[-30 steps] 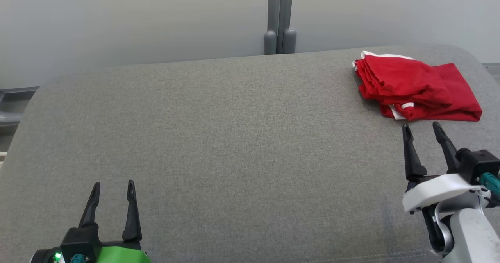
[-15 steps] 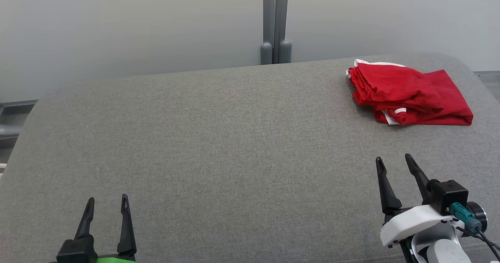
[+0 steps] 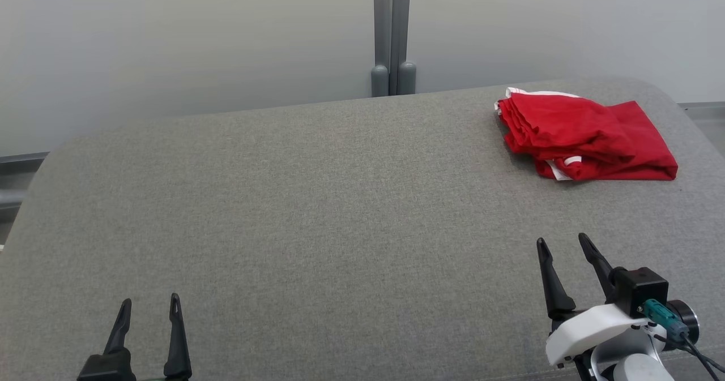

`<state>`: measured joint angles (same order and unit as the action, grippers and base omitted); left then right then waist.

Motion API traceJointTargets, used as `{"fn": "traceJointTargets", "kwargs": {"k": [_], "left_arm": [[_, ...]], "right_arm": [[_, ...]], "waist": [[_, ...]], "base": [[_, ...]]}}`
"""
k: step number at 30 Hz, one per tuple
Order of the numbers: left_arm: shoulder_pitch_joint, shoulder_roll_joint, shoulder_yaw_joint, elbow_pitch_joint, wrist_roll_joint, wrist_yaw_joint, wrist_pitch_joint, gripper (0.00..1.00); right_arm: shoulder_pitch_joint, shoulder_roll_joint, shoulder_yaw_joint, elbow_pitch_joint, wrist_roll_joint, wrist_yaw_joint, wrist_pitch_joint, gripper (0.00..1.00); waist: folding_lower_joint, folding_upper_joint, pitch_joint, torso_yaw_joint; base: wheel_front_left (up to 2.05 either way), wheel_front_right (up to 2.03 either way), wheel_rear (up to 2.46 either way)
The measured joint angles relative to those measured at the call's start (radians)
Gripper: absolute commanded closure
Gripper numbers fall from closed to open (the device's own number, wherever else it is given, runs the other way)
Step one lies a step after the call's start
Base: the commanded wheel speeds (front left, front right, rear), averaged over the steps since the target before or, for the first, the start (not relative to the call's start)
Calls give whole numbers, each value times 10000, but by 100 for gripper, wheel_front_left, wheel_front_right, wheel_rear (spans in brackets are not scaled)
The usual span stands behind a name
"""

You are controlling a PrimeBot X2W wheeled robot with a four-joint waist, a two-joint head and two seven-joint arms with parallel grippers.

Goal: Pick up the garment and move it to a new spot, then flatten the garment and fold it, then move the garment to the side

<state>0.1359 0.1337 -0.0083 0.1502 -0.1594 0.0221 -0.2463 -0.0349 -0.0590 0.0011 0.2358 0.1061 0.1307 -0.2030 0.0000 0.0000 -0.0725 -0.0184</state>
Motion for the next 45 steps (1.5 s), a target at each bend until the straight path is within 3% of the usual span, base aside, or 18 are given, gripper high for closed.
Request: {"fn": "traceJointTargets", "kwargs": {"k": [12, 13, 20, 45], "left_arm": [[12, 58, -63, -100, -81, 56, -12, 0], [12, 58, -79, -107, -115, 52, -12, 100], [21, -138, -182, 500, -253, 40, 35, 100], [-907, -324, -336, 945, -4867, -431, 439, 100]], "right_arm": [[33, 54, -73, -15, -36, 0, 2, 0], [34, 56, -71, -15, -42, 0, 2, 100], [402, 174, -102, 579, 109, 2, 105, 100], [-415, 169, -1156, 1026, 4598, 0, 1785, 100]], "waist": [[0, 0, 10, 56], [0, 0, 14, 60], [0, 0, 27, 64], [0, 0, 202, 91]], "base": [[0, 0, 0], [0, 0, 0], [0, 0, 0], [0, 0, 0]]}}
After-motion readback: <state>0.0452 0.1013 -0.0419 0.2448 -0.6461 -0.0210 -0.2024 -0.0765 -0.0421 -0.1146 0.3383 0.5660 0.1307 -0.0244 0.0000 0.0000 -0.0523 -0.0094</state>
